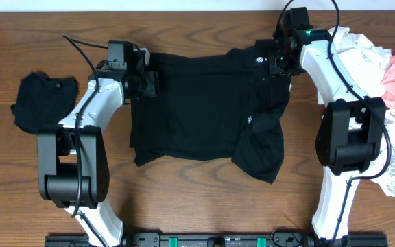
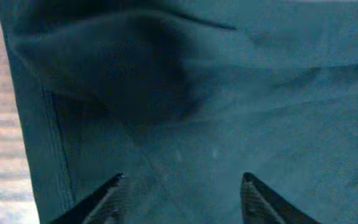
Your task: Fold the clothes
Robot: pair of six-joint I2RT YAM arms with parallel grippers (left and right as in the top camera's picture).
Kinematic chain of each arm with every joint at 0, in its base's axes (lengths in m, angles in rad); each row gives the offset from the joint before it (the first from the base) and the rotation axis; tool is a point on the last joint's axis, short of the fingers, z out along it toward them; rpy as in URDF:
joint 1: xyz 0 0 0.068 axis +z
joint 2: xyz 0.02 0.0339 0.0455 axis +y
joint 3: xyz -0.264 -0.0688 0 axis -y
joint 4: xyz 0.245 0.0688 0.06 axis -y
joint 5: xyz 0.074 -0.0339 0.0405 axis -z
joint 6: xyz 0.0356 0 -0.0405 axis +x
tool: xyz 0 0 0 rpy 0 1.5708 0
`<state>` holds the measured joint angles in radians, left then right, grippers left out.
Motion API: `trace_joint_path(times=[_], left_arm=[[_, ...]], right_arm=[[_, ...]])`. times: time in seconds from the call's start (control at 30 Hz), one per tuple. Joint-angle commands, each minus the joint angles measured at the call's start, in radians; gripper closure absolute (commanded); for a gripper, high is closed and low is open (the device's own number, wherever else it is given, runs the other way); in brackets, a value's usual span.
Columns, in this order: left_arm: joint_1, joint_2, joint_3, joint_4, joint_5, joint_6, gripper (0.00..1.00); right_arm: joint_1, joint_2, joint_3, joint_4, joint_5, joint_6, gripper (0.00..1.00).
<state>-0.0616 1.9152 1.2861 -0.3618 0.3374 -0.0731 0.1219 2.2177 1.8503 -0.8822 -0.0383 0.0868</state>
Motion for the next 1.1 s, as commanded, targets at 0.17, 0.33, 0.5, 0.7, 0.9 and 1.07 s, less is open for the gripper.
trace_joint_path(times=[0.17,0.33,0.5,0.7,0.9,1.07], left_arm=[[0.001,-0.023,0.005,0.158,-0.087,0.032,0.34],[0.001,-0.023,0.005,0.267,-0.103,-0.007,0.32],[0.001,-0.011,0.005,0.294,-0.103,-0.011,0.30],[0.001,0.038,0.005,0.335,-0.103,-0.014,0.27],[0.011,0.090,0.005,0.381,-0.102,-0.054,0.27],[0.020,0.132,0.005,0.383,-0.102,-0.082,0.27]], right_arm=[[-0.023,-0.060,0.001,0.076,-0.019,0.014,0.53],[-0.026,-0.052,0.001,0.135,-0.023,0.049,0.53],[-0.026,-0.039,0.001,0.185,-0.022,0.093,0.54],[-0.031,-0.008,0.001,0.227,-0.043,0.130,0.54],[-0.031,0.012,0.001,0.264,-0.078,0.130,0.52],[-0.031,0.017,0.001,0.273,-0.075,0.130,0.52]])
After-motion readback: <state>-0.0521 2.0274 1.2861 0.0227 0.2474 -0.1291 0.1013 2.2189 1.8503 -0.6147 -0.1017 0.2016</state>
